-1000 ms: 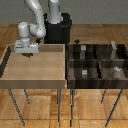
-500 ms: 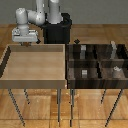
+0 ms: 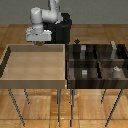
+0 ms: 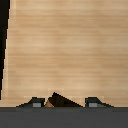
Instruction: Place the loaf of bread into the appropriate compartment.
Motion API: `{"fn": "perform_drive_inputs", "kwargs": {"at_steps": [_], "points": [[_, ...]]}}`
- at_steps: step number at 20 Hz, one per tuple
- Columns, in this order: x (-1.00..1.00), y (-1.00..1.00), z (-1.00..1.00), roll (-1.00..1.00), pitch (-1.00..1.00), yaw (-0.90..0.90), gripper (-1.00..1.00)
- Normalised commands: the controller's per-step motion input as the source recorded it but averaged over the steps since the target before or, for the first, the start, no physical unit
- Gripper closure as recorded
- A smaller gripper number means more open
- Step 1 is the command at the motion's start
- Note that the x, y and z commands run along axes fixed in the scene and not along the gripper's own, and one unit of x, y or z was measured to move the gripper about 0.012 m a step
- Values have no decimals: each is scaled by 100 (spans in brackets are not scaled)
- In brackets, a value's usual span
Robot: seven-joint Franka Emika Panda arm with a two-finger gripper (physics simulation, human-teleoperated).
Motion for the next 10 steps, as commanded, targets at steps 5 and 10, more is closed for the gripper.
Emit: {"fn": "perform_drive_inputs", "kwargs": {"at_steps": [5, 10], "points": [[0, 100, 0, 0, 0, 0, 100], [0, 100, 0, 0, 0, 0, 100]]}}
